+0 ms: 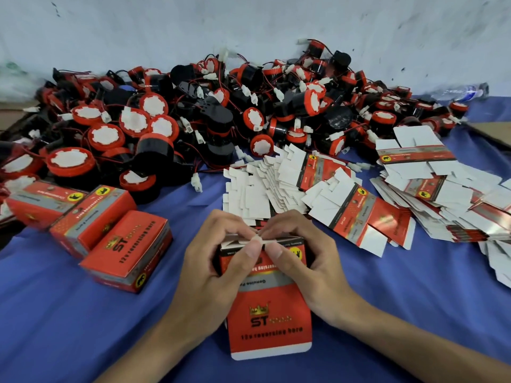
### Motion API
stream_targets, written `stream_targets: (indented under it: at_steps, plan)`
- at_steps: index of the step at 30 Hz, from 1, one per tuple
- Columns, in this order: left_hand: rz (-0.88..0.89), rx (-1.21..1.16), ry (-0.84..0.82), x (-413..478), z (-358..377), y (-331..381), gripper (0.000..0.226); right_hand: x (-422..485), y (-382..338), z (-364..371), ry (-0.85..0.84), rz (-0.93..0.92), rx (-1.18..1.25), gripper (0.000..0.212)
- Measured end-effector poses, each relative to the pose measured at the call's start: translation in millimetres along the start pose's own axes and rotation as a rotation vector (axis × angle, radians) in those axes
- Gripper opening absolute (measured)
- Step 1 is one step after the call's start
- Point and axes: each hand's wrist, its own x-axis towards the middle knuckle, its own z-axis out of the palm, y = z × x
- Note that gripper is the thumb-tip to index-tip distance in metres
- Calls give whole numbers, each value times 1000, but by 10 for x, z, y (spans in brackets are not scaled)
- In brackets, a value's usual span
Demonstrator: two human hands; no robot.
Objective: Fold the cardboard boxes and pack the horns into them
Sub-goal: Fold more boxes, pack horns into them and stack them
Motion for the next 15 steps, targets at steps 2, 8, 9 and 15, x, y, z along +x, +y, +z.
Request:
stream_targets:
  at_steps: [2, 8, 9, 15]
  plan:
    - [28, 37, 11, 2, -7, 4, 22, -9, 18, -2, 15, -19, -22, 18]
    - [81, 72, 9, -5, -36, -13, 35, -15, 48, 12, 30, -94, -53, 24]
    - [83, 71, 6, -7, -39, -9, 35, -11, 47, 10, 24, -106, -50, 24]
    - [36, 52, -45, 20, -47, 10, 31, -12, 54, -5, 40, -105, -74, 24]
